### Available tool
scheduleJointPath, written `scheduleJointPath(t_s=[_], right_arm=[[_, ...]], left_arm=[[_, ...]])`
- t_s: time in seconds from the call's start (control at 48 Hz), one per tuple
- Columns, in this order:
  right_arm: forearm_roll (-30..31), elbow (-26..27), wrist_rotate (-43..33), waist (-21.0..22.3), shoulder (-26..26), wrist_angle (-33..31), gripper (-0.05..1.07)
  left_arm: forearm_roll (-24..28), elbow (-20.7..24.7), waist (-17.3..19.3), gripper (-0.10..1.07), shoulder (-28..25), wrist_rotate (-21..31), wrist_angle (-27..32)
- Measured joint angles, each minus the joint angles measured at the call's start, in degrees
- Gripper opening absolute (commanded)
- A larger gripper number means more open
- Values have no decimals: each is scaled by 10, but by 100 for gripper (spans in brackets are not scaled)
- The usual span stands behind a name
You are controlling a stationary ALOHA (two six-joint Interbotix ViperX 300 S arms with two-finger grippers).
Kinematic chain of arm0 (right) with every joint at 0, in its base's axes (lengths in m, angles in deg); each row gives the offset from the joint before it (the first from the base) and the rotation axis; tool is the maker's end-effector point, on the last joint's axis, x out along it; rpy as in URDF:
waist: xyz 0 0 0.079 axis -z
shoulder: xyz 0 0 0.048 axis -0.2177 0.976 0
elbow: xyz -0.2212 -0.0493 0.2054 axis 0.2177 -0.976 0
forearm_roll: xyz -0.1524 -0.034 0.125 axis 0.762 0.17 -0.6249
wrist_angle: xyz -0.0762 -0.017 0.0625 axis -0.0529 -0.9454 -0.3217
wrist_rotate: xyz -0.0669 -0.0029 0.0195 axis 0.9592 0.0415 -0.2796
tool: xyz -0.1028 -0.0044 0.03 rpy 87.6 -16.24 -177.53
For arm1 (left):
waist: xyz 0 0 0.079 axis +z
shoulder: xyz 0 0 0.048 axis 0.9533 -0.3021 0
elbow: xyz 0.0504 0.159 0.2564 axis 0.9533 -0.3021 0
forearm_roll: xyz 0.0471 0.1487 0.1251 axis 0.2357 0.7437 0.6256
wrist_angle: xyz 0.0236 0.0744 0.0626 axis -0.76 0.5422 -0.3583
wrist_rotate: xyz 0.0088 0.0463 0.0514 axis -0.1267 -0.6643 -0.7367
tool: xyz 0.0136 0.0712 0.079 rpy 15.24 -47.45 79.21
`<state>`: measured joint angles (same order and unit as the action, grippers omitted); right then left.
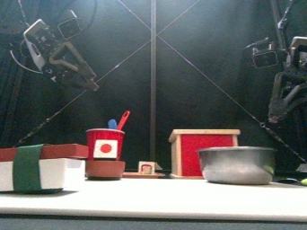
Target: Put the carrot into the bowl
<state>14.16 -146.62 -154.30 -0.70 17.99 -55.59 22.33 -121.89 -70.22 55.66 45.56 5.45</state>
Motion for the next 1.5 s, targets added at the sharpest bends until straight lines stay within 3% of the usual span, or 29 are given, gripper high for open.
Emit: scheduleJointPath(t_s=[0.333, 0.562, 0.729, 0.938, 1.062, 1.229, 1.354, 1.5], right_arm=[[1, 2, 0, 1, 3, 4, 65], [1, 2, 0, 1, 2, 4, 65], [0, 2, 0, 1, 2, 4, 65], [-1, 2, -3, 1, 6, 6, 65], [-1, 2, -3, 1, 21, 14, 65], [-1, 4, -2, 1, 31, 28, 65], [2, 4, 0, 1, 49, 34, 65], [10, 4, 0, 1, 61, 40, 65]], left_arm=[[-27, 11, -10, 81, 4, 1, 13], [-62, 49, -48, 81, -2, 3, 110], [-166, 70, -60, 81, -22, 7, 212], [-337, 74, -54, 81, -57, 31, 308], [-425, 74, -44, 81, -91, 91, 375], [-442, 69, -41, 81, -115, 188, 421], [-404, 59, -40, 83, -117, 300, 412], [-302, 52, -47, 86, -117, 449, 403]])
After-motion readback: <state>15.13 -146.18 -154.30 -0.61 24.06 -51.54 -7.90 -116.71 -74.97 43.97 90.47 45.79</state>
